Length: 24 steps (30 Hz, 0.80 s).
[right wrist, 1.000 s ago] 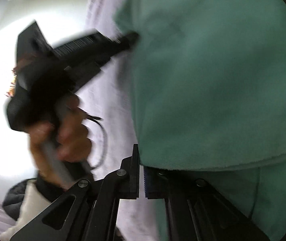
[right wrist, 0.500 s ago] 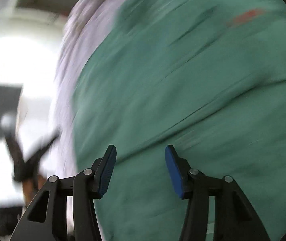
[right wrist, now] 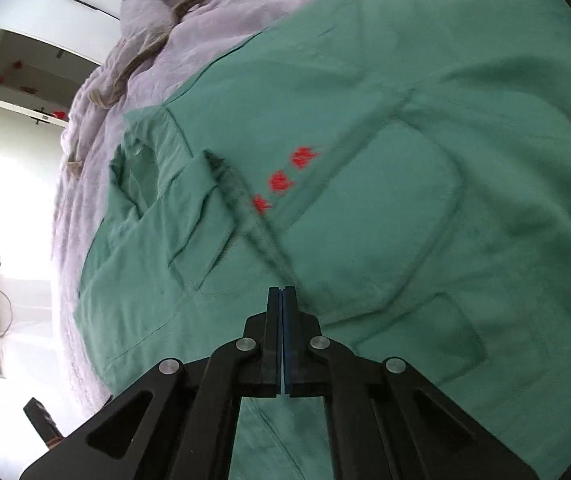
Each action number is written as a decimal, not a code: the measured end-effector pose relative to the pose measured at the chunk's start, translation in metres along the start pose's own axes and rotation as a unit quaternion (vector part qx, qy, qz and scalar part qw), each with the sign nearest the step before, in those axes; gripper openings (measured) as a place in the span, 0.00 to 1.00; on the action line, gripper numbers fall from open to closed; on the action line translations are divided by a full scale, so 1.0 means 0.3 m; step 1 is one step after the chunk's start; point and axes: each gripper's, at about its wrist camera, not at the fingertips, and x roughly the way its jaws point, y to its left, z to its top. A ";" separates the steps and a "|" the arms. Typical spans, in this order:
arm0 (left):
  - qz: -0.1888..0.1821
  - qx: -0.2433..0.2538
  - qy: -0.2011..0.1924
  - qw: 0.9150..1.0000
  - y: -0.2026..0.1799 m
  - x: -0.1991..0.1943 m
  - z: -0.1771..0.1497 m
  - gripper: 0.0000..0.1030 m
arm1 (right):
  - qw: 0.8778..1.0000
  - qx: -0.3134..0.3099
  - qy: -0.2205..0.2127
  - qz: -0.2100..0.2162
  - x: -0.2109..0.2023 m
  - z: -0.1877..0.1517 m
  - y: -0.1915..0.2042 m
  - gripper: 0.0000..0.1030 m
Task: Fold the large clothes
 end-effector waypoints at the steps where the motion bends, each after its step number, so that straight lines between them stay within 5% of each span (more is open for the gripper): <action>1: 0.008 0.002 0.001 1.000 -0.006 -0.008 0.001 0.09 | 1.000 -0.011 -0.001 -0.017 -0.023 0.002 -0.029 0.04; 5: 0.036 0.016 -0.004 0.999 -0.049 -0.052 -0.008 0.09 | 0.999 -0.013 0.029 0.022 -0.055 -0.007 -0.092 0.04; 7: 0.039 0.021 -0.013 0.999 -0.071 -0.082 -0.004 0.09 | 0.998 -0.024 0.043 0.030 -0.078 -0.027 -0.116 0.12; 8: 0.044 0.026 -0.018 0.999 -0.099 -0.102 -0.009 0.17 | 0.998 -0.029 0.051 0.036 -0.092 -0.040 -0.129 0.24; 9: 0.047 0.028 -0.020 0.998 -0.126 -0.116 -0.014 0.30 | 0.997 -0.033 0.057 0.040 -0.110 -0.053 -0.144 0.39; 10: 0.048 0.028 -0.023 0.998 -0.137 -0.122 -0.013 0.69 | 0.997 -0.035 0.062 0.044 -0.120 -0.062 -0.156 0.44; 11: 0.052 0.024 -0.031 0.998 -0.157 -0.141 -0.024 0.92 | 0.996 -0.037 0.066 0.049 -0.129 -0.068 -0.165 0.47; 14: 0.056 0.038 -0.056 0.996 -0.247 -0.182 -0.046 0.93 | 0.994 -0.043 0.080 0.064 -0.150 -0.071 -0.190 0.48; 24: 0.033 0.082 0.001 0.996 -0.625 -0.090 -0.096 0.94 | 0.992 -0.036 0.077 0.095 -0.239 0.040 -0.321 0.70</action>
